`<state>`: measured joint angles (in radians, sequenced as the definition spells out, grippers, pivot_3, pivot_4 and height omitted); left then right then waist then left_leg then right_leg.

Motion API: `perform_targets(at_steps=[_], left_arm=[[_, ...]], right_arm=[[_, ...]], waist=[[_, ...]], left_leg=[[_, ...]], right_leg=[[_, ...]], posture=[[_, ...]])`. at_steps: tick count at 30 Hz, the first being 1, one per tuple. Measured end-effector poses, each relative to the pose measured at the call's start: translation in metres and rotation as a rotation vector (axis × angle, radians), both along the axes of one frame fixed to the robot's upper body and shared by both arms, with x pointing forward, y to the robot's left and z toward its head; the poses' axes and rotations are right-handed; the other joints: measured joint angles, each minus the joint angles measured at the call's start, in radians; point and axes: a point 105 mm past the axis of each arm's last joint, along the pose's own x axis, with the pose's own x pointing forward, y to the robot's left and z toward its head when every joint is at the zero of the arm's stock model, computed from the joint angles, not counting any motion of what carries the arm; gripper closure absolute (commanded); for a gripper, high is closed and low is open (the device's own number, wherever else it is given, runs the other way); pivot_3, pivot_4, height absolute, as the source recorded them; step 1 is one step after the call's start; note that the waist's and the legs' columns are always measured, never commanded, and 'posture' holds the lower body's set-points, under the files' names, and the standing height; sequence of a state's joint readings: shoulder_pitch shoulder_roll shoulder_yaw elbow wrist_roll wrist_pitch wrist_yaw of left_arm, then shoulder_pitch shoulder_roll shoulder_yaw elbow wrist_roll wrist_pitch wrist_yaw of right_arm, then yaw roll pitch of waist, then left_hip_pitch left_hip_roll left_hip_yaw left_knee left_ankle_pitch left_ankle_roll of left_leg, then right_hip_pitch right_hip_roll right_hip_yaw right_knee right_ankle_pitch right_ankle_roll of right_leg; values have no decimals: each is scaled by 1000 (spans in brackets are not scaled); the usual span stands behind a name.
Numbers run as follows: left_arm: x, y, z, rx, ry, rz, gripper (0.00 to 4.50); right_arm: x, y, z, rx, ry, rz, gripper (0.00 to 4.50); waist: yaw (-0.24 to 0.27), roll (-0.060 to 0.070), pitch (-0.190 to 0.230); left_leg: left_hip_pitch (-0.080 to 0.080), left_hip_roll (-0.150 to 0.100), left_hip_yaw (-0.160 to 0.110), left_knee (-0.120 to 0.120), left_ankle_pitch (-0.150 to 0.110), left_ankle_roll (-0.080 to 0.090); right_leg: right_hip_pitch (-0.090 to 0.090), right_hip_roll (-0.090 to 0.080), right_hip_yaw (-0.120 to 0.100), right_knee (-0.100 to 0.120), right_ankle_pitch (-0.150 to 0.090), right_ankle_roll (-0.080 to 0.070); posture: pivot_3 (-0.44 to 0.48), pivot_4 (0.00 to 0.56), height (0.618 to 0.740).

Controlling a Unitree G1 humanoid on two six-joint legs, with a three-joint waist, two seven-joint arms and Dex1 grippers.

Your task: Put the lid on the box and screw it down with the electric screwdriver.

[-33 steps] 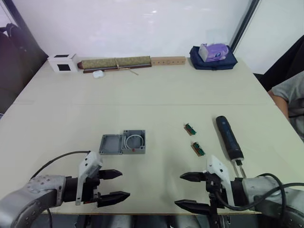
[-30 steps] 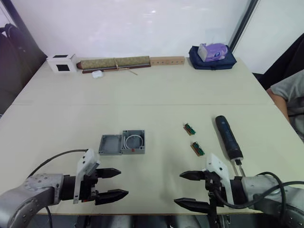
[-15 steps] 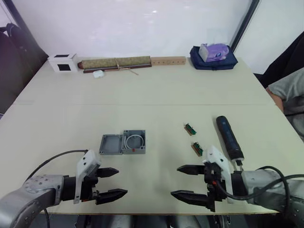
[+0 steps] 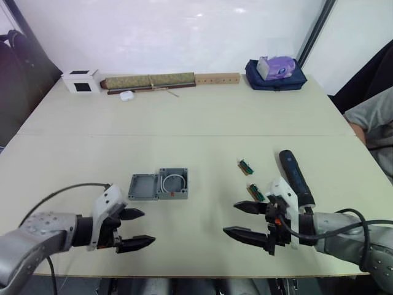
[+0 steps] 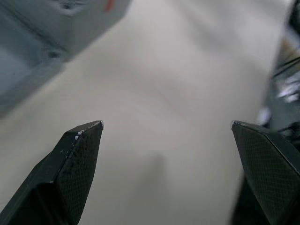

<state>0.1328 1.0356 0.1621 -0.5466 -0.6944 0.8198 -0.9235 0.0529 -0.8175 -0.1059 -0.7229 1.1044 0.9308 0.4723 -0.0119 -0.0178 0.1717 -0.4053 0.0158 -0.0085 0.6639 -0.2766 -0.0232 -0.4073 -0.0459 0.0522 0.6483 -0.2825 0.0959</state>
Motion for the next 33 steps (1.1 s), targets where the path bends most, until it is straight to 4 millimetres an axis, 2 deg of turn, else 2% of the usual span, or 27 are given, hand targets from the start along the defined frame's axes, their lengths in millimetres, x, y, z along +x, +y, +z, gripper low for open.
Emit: perform_targets(at_steps=[3,6,8,9,12,15,18,24,28,29,33], left_arm=[[14,-6,33,10,-82,-90,22],[30,-14,75,69,-210,-197,22],[40,-28,94,103,-286,-319,22],[42,-34,96,121,-296,-377,22],[46,-44,88,212,-310,-528,22],[54,-52,72,274,-279,-634,22],[54,-63,56,320,-244,-727,22],[67,-76,23,386,-205,-743,22],[70,-78,19,413,-216,-737,22],[71,-80,19,413,-220,-741,515],[74,-85,16,415,-236,-731,1913]], right_arm=[[9,4,12,18,-67,-4,0],[13,10,20,-18,-131,39,0],[14,19,20,-65,-180,94,0],[15,23,20,-89,-209,114,0],[20,30,15,-127,-245,131,0],[25,36,9,-131,-266,124,0],[27,43,4,-133,-290,116,0],[26,51,-7,-111,-296,70,0],[26,46,-9,-122,-295,45,0],[27,45,-8,-121,-300,39,0],[28,45,1,-90,-316,12,0]], waist=[[1,-1,0],[0,-1,0],[0,0,0],[-2,0,0],[-5,0,0],[-2,0,0],[-1,0,0],[-2,-1,0],[-3,-1,0],[-2,-1,0],[-2,-1,0]], left_leg=[[-1,0,0,1,0,0],[-1,-1,1,1,0,0],[-1,-3,2,1,0,0],[-1,-4,2,1,0,0],[-1,-4,2,1,0,0],[-2,-3,2,1,0,0],[-3,-3,2,2,0,0],[-3,-3,1,3,0,0],[-2,-3,1,3,0,0],[-2,-3,1,3,0,0],[-2,-3,0,3,0,0]], right_leg=[[0,0,-1,0,0,0],[0,0,-1,0,1,2],[-1,0,-1,0,2,3],[-1,1,-1,1,2,3],[-2,2,-1,1,2,3],[-2,3,-1,3,2,3],[-2,2,-1,2,2,4],[-2,2,-1,4,2,4],[-2,2,-1,5,2,4],[-2,2,-1,6,2,4],[-2,2,-1,6,2,4]], posture=[[0,150,740],[0,150,740],[0,150,740],[0,150,740],[0,150,740],[0,150,740],[0,150,740],[0,150,740],[0,150,740],[0,150,740],[0,150,740]])
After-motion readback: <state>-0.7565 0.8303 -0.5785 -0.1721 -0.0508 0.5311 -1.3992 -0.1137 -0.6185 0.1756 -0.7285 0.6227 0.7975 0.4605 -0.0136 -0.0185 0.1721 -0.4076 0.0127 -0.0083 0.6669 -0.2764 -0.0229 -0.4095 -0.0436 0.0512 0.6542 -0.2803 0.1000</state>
